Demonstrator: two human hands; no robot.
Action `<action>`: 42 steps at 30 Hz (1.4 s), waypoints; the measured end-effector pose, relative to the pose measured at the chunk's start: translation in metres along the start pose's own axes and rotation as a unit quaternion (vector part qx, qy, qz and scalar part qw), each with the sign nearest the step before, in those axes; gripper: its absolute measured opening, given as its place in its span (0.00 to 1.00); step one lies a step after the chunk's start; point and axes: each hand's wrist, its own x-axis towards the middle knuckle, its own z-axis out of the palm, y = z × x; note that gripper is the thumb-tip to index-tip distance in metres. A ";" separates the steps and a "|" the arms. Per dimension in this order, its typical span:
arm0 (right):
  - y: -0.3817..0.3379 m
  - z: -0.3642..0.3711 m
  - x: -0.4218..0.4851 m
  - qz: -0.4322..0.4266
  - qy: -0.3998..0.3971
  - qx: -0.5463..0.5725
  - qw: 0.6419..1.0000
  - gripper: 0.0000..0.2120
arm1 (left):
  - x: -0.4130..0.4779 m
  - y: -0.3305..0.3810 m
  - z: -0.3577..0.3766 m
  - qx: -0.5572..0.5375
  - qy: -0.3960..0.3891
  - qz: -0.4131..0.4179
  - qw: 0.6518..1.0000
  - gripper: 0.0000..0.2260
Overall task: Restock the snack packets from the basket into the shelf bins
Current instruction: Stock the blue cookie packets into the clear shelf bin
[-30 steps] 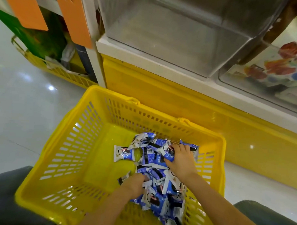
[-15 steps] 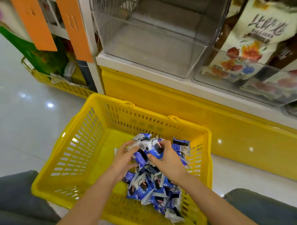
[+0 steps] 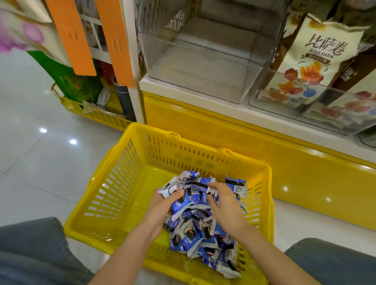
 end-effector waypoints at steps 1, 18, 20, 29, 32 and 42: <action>0.015 -0.003 0.002 0.020 -0.008 -0.068 0.997 0.20 | 0.001 0.000 -0.002 0.004 -0.002 -0.003 1.000 0.22; 0.048 -0.012 0.005 0.115 -0.202 -0.304 0.924 0.31 | -0.002 0.009 0.012 0.016 -0.038 -0.017 0.999 0.10; 0.048 -0.014 0.004 0.119 -0.221 -0.266 0.931 0.27 | -0.003 0.013 0.018 0.012 -0.020 -0.006 1.000 0.11; 0.010 -0.058 0.020 0.112 -0.137 0.014 0.984 0.24 | -0.015 0.046 0.053 0.068 0.054 0.152 0.985 0.22; -0.007 -0.080 0.026 0.141 -0.099 0.142 0.975 0.19 | -0.018 0.060 0.068 0.085 0.044 0.177 0.980 0.26; -0.041 -0.159 0.005 0.096 -0.025 0.372 0.923 0.09 | -0.036 0.124 0.093 0.197 -0.027 0.236 0.951 0.18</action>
